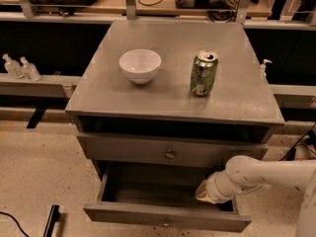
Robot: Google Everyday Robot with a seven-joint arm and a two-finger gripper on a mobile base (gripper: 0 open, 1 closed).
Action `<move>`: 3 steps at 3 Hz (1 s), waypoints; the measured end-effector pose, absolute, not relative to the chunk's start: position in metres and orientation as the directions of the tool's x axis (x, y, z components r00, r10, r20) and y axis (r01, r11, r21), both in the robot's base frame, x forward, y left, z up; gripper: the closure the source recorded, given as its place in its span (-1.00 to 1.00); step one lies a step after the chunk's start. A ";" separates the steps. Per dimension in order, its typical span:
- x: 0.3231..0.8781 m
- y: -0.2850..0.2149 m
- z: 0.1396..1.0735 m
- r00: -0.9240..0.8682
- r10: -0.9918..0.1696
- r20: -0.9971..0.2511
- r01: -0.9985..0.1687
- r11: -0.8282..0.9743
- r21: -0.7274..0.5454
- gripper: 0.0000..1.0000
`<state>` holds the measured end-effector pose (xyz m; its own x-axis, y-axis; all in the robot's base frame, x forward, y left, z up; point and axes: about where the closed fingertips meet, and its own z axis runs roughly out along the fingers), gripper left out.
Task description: Open middle drawer
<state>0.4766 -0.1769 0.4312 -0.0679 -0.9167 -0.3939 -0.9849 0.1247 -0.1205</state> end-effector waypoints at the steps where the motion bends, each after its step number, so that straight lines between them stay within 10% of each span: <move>1: 0.477 -0.177 0.431 -0.068 -0.917 -0.394 -0.985 0.125 -0.120 1.00; 3: 0.484 -0.180 0.406 -0.044 -0.892 -0.451 -0.978 0.131 -0.164 1.00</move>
Offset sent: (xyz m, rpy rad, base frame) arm 0.0111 -0.0012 -0.0212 0.0399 -0.0462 -0.0139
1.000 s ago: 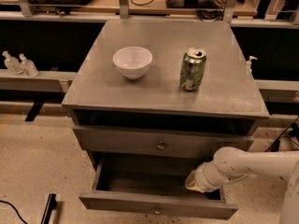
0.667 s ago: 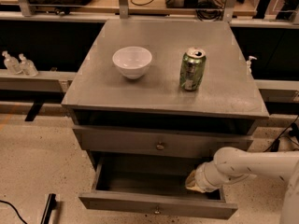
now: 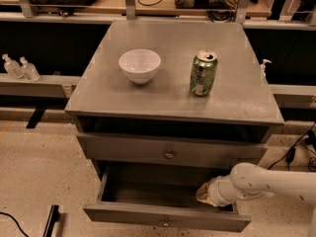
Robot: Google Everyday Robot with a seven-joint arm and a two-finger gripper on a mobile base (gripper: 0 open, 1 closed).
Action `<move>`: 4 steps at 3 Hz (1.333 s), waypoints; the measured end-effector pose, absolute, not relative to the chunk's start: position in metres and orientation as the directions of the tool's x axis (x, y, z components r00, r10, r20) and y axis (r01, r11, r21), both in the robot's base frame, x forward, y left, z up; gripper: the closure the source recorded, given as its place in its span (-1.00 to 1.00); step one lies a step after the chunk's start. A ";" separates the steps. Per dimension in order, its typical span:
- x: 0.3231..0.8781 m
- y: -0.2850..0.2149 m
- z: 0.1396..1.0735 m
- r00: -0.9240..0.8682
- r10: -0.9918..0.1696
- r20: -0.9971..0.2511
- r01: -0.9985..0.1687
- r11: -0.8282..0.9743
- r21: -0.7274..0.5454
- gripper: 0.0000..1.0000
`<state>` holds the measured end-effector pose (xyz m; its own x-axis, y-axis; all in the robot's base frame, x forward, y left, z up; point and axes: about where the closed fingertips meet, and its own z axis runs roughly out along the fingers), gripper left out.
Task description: Open middle drawer
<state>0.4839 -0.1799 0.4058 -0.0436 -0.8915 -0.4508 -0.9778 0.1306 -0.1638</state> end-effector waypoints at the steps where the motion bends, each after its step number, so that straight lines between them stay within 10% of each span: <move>1: 0.482 -0.182 0.399 -0.013 -0.904 -0.428 -0.981 0.096 -0.171 1.00; 4: 0.434 -0.185 0.384 0.027 -0.912 -0.410 -0.999 -0.033 0.006 1.00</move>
Offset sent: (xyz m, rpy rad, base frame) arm -0.0136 -0.0042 -0.0220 -0.0926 0.1230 0.1811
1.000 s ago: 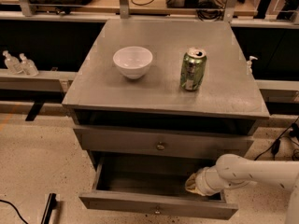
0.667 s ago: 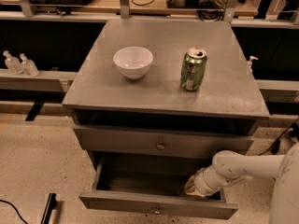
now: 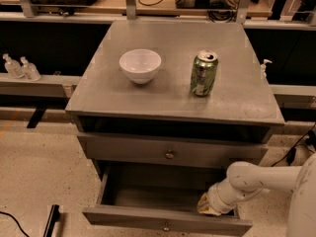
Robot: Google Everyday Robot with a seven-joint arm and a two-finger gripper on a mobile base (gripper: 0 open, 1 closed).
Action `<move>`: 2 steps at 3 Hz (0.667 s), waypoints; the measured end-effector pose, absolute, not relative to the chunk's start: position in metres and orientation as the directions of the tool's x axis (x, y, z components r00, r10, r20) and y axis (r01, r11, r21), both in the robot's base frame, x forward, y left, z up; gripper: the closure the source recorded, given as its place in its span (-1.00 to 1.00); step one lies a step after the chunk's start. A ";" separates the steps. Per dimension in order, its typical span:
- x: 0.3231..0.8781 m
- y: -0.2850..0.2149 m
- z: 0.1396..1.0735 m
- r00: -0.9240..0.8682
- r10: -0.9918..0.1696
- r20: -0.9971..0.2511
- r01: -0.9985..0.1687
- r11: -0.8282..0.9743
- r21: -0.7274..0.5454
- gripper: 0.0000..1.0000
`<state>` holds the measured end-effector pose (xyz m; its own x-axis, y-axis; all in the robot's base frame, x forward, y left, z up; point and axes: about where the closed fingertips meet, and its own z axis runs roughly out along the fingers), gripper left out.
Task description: Open middle drawer
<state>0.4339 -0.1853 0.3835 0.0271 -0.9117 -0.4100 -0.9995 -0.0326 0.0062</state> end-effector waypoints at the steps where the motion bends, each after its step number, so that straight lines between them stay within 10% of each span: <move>1: 0.431 -0.185 0.386 0.032 -0.910 -0.414 -0.999 -0.038 0.008 1.00; 2: 0.403 -0.181 0.410 0.070 -0.891 -0.448 -0.996 -0.091 0.026 1.00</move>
Offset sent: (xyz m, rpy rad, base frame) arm -0.0653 0.0063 0.0588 0.0855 0.0420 0.1222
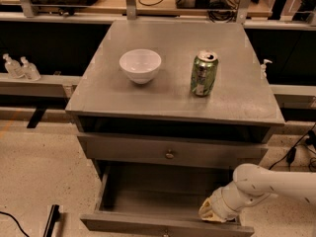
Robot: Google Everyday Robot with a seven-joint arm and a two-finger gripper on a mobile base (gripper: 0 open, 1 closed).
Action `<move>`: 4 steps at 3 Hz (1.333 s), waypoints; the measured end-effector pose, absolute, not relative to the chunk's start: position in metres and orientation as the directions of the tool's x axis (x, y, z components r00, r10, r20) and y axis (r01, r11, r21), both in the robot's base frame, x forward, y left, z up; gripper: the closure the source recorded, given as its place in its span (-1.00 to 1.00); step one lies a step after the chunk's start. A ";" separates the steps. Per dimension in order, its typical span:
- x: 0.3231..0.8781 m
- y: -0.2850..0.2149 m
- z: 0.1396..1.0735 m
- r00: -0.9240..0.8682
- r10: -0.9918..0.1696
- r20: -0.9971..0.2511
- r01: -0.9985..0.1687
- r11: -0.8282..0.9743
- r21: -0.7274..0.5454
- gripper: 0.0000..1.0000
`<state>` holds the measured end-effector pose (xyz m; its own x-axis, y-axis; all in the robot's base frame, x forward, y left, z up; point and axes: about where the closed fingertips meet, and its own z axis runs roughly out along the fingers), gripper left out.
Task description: Open middle drawer
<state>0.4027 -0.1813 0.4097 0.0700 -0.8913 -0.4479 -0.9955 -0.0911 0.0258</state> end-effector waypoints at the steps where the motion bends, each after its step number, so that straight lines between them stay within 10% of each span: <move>1: 0.405 -0.172 0.427 0.076 -0.866 -0.494 -0.997 -0.061 -0.045 1.00; 4: 0.426 -0.160 0.408 0.053 -0.867 -0.495 -0.996 -0.014 -0.082 1.00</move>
Offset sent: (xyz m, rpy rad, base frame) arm -0.0002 0.0076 0.0146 0.0470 -0.0467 -0.0188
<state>0.4260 -0.1604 0.4085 0.0535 -0.8674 -0.4947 -0.9965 -0.0145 -0.0824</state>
